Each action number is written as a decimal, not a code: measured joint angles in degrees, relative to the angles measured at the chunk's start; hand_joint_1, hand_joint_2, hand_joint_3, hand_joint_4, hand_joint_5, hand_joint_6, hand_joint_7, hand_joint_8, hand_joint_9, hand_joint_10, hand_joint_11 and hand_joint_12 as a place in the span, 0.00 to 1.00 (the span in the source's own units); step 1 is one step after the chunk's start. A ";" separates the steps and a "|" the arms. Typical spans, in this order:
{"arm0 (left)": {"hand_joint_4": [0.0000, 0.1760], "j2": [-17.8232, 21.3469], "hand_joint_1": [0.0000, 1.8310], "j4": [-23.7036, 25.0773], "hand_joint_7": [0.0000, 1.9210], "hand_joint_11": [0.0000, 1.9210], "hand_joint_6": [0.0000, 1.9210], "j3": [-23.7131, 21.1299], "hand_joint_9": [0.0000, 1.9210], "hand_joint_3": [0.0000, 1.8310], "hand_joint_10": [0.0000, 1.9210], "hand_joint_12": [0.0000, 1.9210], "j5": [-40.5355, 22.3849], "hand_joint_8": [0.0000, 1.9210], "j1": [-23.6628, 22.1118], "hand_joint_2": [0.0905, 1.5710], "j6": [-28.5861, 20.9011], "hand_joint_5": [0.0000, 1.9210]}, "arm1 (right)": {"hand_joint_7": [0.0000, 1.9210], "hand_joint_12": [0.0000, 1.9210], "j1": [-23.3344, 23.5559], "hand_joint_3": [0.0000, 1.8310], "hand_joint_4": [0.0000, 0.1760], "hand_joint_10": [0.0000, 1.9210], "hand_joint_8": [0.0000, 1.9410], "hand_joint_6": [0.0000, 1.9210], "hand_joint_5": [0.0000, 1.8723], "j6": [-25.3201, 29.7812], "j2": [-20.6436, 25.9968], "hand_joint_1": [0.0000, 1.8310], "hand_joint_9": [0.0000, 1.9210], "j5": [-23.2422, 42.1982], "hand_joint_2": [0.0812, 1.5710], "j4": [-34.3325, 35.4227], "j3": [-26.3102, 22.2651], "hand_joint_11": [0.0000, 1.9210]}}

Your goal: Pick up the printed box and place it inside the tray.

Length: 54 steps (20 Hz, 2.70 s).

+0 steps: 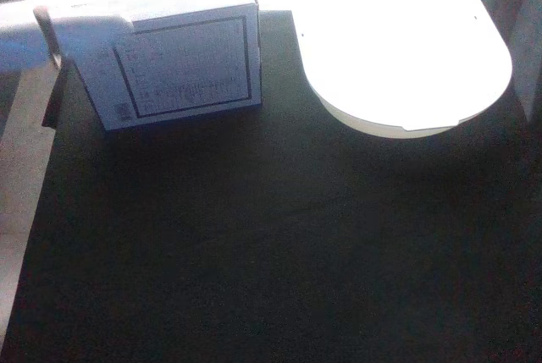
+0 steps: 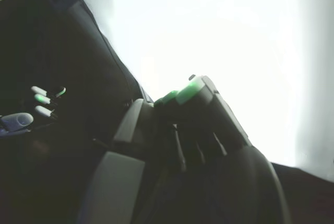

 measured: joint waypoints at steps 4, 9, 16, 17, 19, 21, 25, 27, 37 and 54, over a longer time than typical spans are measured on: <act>0.25 0.00 0.26 0.46 0.02 0.00 0.00 0.13 0.03 0.10 0.00 0.08 0.98 0.00 -0.07 0.40 0.00 0.00 | 0.01 0.00 0.00 0.74 0.09 0.00 0.00 0.00 0.00 0.00 -0.02 0.24 0.00 -0.04 0.14 -0.04 0.15 0.00; 0.10 -0.96 0.28 3.69 0.04 0.01 0.00 3.15 0.05 0.08 0.01 0.00 8.90 0.00 -6.03 0.52 -0.13 0.00 | 0.00 0.00 0.00 0.70 0.00 0.00 0.00 0.00 0.00 0.02 -0.74 0.24 0.00 -0.04 0.18 0.07 0.59 0.00; 0.37 -5.18 0.27 8.31 0.06 0.00 0.00 11.80 0.07 0.00 0.00 0.21 28.85 0.00 -12.28 0.55 -6.82 0.01 | 0.03 0.00 0.00 0.62 0.00 0.00 0.01 0.00 0.00 0.00 -1.51 0.25 0.01 -0.07 0.18 0.42 0.94 0.00; 0.39 -5.75 0.27 8.83 0.07 0.00 0.00 12.52 0.07 0.00 0.00 0.22 31.12 0.00 -12.94 0.52 -6.84 0.00 | 0.05 0.00 0.00 0.62 0.00 0.00 0.01 0.00 0.00 0.02 -1.57 0.26 0.01 -0.02 0.18 0.24 0.94 0.01; 0.38 -6.36 0.28 9.49 0.07 0.00 0.00 13.07 0.07 0.00 0.00 0.22 33.75 0.00 -13.35 0.52 -6.86 0.00 | 0.05 0.01 0.00 0.61 0.15 0.00 0.01 0.00 0.00 0.04 -1.62 0.26 0.01 -0.02 0.18 -0.11 0.94 0.01; 0.36 -7.56 0.27 9.92 0.07 0.00 0.00 14.36 0.08 0.00 0.00 0.25 36.92 0.00 -13.42 0.49 -6.86 0.00 | 0.06 0.06 0.00 0.54 0.11 0.00 0.00 0.00 0.00 0.04 -1.97 0.26 0.02 0.02 0.18 0.44 1.05 0.00; 0.21 -10.40 0.28 9.70 0.08 0.00 0.00 17.40 0.09 0.00 0.00 0.32 41.72 0.00 -13.46 0.44 -6.84 0.00 | 0.09 0.28 0.00 0.41 0.04 0.01 0.00 0.00 0.00 0.04 -2.08 0.27 0.05 0.02 0.25 0.20 1.27 0.00; 0.45 -11.87 0.29 9.68 0.10 0.00 0.00 18.73 0.10 0.00 0.00 0.28 44.11 0.00 -13.38 0.42 -6.84 0.02 | 0.10 0.31 0.00 0.31 0.11 0.01 0.00 0.00 0.00 0.02 -2.10 0.26 0.06 -0.02 0.33 0.20 1.27 0.00; 0.00 -13.57 0.70 9.33 0.59 0.58 0.46 19.10 0.67 0.00 0.36 0.66 40.15 0.49 -10.71 0.68 -8.63 0.48 | 0.18 0.38 0.00 0.02 0.25 0.00 0.00 0.00 0.04 0.02 -2.49 0.23 0.12 -0.02 0.49 0.39 1.31 0.00; 0.00 -8.37 0.68 9.16 0.46 0.51 0.47 11.72 0.54 0.00 0.82 0.93 19.28 0.75 -14.51 0.74 -10.73 0.45 | 0.07 0.30 2.60 0.00 0.68 0.00 0.00 0.00 0.01 2.47 -9.25 0.39 0.04 -6.21 0.37 1.92 7.37 0.00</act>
